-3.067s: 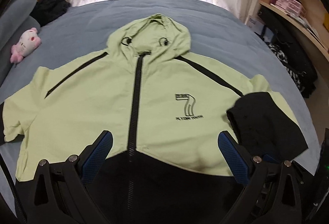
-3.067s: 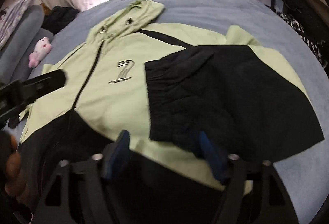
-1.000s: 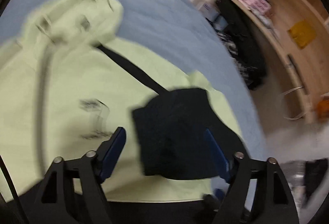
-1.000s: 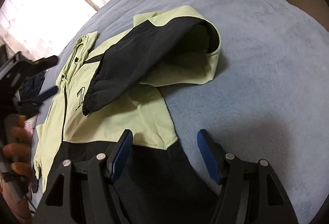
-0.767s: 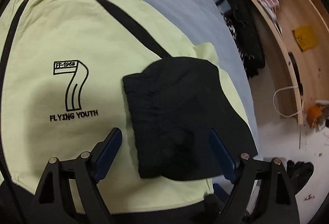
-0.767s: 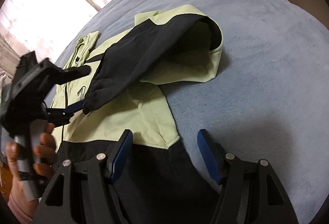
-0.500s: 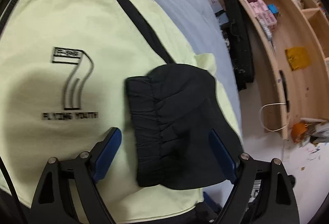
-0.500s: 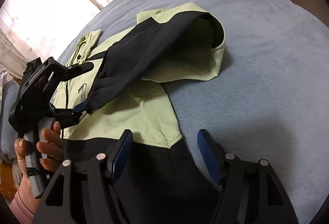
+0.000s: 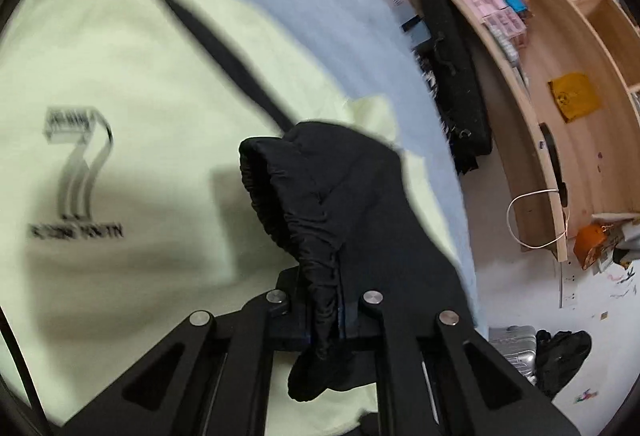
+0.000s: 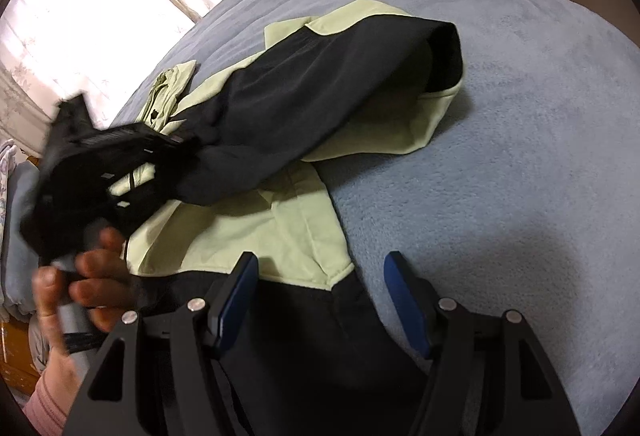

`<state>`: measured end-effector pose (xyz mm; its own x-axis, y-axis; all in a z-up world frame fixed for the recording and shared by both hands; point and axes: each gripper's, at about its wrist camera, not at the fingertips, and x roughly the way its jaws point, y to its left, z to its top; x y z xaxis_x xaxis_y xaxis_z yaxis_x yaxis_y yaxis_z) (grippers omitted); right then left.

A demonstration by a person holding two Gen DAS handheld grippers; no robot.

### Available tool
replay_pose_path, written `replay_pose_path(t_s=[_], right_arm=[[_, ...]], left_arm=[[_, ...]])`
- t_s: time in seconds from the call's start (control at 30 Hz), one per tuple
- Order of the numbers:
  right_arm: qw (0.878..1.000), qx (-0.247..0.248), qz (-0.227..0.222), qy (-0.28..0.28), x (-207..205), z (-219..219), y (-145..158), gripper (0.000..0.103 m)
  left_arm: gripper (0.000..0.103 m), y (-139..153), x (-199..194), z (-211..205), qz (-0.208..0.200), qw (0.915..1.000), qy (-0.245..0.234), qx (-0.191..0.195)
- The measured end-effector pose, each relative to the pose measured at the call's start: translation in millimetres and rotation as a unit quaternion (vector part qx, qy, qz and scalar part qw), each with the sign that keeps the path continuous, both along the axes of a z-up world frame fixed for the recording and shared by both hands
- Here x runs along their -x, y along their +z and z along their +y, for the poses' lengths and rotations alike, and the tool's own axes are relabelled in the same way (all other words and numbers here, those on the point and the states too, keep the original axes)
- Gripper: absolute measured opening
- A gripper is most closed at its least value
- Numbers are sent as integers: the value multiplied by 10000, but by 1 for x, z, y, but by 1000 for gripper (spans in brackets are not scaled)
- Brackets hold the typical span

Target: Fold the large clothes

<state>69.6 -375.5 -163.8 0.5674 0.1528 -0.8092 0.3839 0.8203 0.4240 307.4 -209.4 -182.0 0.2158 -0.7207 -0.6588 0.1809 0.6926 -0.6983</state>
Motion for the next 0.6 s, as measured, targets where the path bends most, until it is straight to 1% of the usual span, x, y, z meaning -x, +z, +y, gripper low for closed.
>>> replay_pose_path(t_s=[0.07, 0.1, 0.13, 0.17, 0.2, 0.23, 0.27, 0.3, 0.43, 0.53, 0.57, 0.6], right_arm=[[9999, -108, 11, -59, -3, -4, 1, 66], [9998, -148, 17, -96, -5, -6, 2, 66], [9997, -176, 34, -148, -9, -8, 3, 65], [9996, -197, 44, -180, -12, -9, 4, 65], [9995, -229, 35, -207, -16, -10, 5, 66], [9994, -252, 1, -219, -22, -11, 8, 65], [9995, -228, -18, -220, -27, -9, 9, 65], [9997, -151, -26, -205, -35, -6, 11, 65], [9996, 262, 47, 54, -65, 12, 14, 65], [9970, 732, 156, 187, -80, 26, 13, 65], [9959, 863, 161, 213, -84, 30, 13, 64], [9945, 1003, 192, 233, -87, 32, 12, 58]], left_arm=[[5, 38, 0, 6, -309, 9995, 88, -45], [5, 51, -1, 10, -418, 9991, 114, -42], [5, 75, -1, 16, -626, 9979, 168, -50], [5, 99, -2, 23, -854, 9961, 219, -60], [5, 114, -3, 28, -991, 9947, 253, -72], [5, 137, -3, 39, -1224, 9919, 316, -107], [5, 158, -3, 47, -1439, 9888, 363, -186], [5, 172, -3, 56, -1593, 9861, 383, -265], [5, 213, -5, 91, -1967, 9772, 514, -619], [5, 229, -9, 123, -2143, 9706, 772, -777], [5, 232, -8, 136, -2163, 9695, 847, -787], [5, 234, -9, 152, -2158, 9680, 980, -820]])
